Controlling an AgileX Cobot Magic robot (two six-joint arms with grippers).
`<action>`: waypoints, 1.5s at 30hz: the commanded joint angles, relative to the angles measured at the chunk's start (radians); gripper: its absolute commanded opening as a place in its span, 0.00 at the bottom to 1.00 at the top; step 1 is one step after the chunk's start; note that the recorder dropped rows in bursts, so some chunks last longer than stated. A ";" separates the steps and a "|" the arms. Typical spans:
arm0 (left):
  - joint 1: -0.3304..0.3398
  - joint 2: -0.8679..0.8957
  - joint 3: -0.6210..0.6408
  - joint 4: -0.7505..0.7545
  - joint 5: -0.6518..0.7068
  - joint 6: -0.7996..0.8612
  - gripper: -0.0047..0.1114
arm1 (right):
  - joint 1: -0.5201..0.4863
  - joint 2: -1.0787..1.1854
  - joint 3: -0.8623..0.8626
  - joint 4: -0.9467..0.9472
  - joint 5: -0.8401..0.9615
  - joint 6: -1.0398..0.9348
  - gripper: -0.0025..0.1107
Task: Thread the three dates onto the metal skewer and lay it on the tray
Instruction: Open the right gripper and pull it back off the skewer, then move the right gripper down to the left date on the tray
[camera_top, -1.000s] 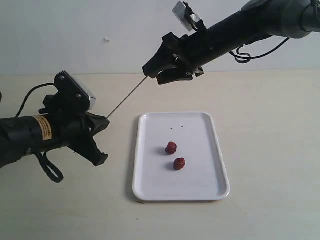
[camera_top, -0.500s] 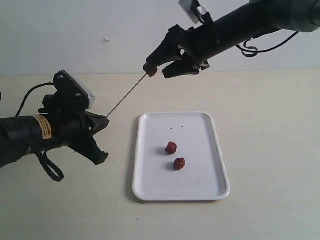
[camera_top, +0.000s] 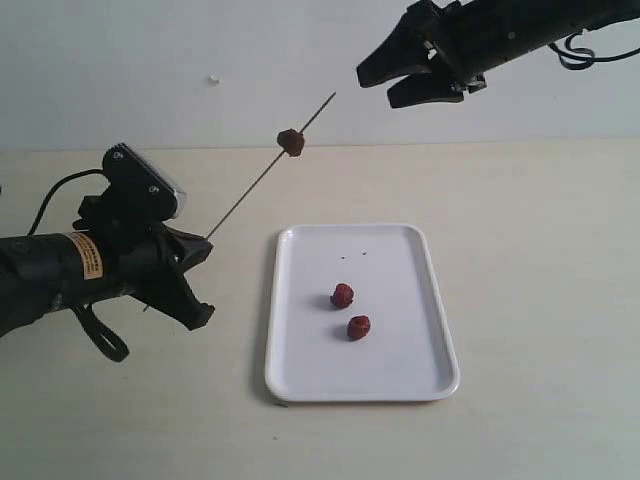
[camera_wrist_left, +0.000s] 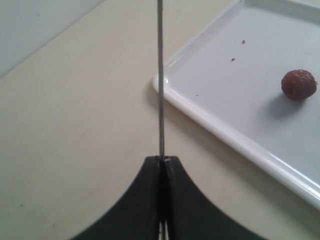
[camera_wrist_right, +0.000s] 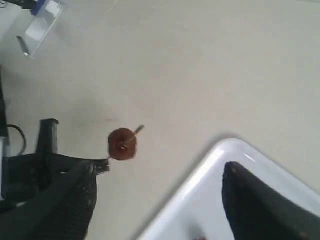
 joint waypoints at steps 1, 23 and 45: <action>-0.002 -0.011 -0.009 -0.016 0.018 -0.001 0.04 | 0.000 -0.015 -0.004 -0.218 0.004 -0.082 0.62; 0.130 -0.035 -0.070 -0.129 0.200 -0.117 0.04 | 0.380 -0.006 -0.002 -0.846 0.004 0.123 0.59; 0.176 -0.074 -0.070 -0.127 0.208 -0.110 0.04 | 0.473 0.121 0.065 -0.861 -0.139 0.183 0.59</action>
